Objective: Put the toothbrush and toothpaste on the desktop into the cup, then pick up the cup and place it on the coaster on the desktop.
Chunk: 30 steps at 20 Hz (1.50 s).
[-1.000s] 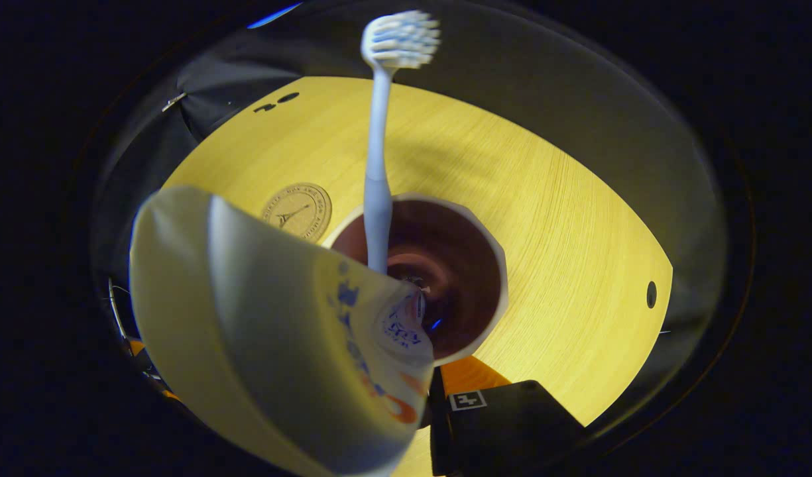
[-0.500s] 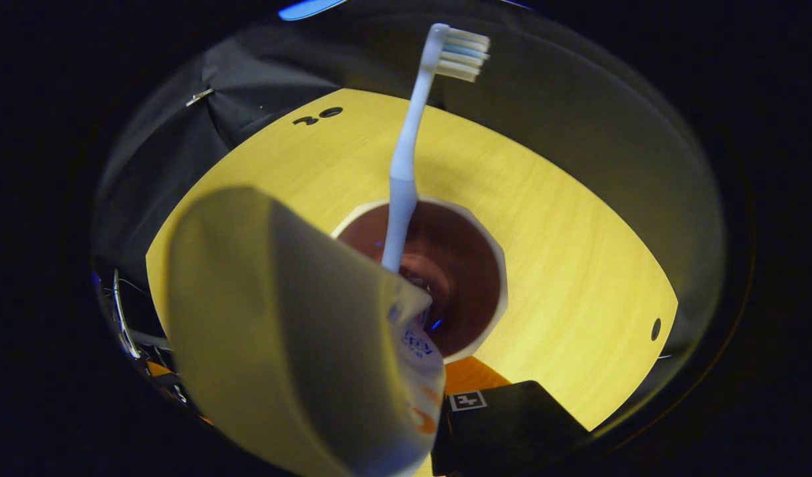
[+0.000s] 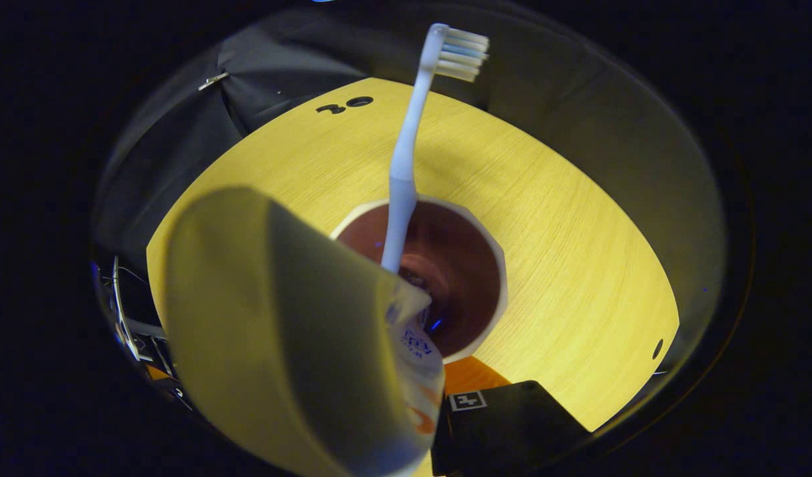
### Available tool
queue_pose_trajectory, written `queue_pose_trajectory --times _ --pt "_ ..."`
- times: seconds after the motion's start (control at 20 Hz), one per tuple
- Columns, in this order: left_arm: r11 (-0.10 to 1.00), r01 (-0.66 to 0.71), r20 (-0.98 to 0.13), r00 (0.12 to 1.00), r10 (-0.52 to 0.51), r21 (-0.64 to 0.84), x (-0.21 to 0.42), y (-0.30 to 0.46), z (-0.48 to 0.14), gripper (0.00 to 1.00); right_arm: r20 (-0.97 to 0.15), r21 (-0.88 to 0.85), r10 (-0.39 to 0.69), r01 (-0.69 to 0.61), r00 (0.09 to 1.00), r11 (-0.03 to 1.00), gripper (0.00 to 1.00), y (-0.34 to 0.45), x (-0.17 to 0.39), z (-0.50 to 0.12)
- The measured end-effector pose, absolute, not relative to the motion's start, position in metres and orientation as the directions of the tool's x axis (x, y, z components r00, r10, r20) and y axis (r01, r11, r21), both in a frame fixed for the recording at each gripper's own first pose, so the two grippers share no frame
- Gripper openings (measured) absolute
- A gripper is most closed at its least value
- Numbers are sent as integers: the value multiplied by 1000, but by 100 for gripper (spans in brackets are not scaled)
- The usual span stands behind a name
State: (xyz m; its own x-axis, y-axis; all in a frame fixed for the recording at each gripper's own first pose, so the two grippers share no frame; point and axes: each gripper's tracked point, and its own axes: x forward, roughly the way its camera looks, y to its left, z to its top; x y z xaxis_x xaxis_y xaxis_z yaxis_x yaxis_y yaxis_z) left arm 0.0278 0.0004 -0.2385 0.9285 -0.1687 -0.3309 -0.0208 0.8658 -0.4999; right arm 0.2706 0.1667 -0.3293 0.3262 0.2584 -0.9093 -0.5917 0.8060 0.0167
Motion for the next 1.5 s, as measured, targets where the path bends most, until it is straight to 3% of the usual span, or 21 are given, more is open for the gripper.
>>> queue_pose_trajectory --times 0.85,1.0,1.1,1.25,1.5 --pt "865 -40 -344 926 -156 -500 35 14 -240 79 -919 0 235 -597 317 802 34 180 276 -345" --pt "869 -38 -342 927 -153 -493 36 16 -236 79 -918 5 237 -588 318 809 46 182 275 -343" --pt "871 -37 -342 927 -153 -490 35 17 -233 80 -919 1 234 -592 318 806 67 178 272 -341" --pt "873 -32 -338 928 -154 -486 32 19 -229 79 -908 -9 239 -586 344 810 59 177 273 -331" --pt "879 -19 -328 931 -157 -476 30 22 -215 79 -862 -4 285 -569 418 822 61 173 271 -290"
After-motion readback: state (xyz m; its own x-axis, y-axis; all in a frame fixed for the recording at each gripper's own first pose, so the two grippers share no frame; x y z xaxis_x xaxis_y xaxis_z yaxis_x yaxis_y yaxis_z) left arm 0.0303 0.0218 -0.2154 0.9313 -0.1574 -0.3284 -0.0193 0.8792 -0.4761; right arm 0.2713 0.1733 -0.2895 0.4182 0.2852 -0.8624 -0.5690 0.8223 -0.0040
